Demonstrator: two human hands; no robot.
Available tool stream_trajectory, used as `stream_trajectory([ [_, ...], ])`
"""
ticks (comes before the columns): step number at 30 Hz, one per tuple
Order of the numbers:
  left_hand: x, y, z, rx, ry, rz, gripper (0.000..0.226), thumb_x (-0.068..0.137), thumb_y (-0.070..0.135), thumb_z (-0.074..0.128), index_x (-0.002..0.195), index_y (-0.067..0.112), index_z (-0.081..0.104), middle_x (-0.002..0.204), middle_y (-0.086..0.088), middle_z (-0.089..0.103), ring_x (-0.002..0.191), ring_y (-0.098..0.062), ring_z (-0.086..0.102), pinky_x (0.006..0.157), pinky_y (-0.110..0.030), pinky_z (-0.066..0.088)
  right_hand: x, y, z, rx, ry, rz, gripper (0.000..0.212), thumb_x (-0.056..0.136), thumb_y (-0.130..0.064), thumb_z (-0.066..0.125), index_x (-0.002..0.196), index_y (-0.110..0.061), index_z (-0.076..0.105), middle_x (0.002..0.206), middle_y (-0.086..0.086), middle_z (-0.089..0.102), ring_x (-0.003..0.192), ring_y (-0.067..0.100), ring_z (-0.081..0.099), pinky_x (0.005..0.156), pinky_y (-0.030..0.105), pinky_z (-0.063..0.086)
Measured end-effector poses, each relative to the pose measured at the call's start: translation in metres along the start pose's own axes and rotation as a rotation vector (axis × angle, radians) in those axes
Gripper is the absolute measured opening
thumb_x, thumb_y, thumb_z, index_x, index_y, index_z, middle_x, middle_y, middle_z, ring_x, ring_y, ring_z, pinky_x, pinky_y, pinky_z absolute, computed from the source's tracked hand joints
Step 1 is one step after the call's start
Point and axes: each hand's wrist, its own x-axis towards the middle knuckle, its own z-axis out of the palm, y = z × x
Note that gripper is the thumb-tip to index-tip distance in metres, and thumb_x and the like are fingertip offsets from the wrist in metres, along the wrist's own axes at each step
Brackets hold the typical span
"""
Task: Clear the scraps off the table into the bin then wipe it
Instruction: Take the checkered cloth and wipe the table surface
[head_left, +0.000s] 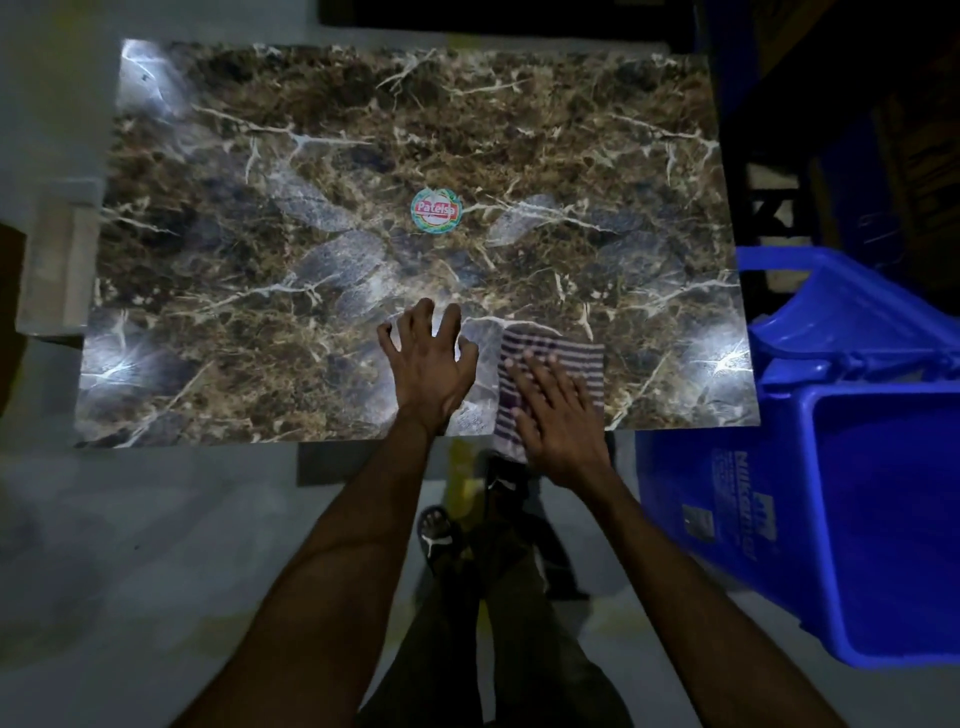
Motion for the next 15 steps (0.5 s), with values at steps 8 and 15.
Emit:
stream_trajectory([
  [8, 0.005, -0.003, 0.019, -0.002, 0.001, 0.069, 0.056, 0.105, 0.040, 0.042, 0.160, 0.033, 0.034, 0.169, -0.005, 0.026, 0.155, -0.035, 0.020, 0.124, -0.057, 0.014, 0.082, 0.008, -0.018, 0.018, 0.087, 0.213, 0.060, 0.111, -0.048, 0.025, 0.167, -0.031, 0.011, 0.175, 0.000, 0.009, 0.162, 0.025, 0.003, 0.128, 0.049, 0.003],
  [15, 0.006, -0.005, 0.017, -0.037, -0.060, 0.078, 0.058, 0.109, 0.047, 0.035, 0.164, 0.038, 0.018, 0.174, 0.003, 0.007, 0.161, -0.021, -0.002, 0.127, -0.054, -0.002, 0.022, 0.009, -0.007, 0.008, -0.034, -0.039, 0.061, 0.108, -0.047, 0.029, 0.166, -0.039, 0.010, 0.175, -0.005, 0.007, 0.162, 0.021, 0.001, 0.128, 0.048, 0.010],
])
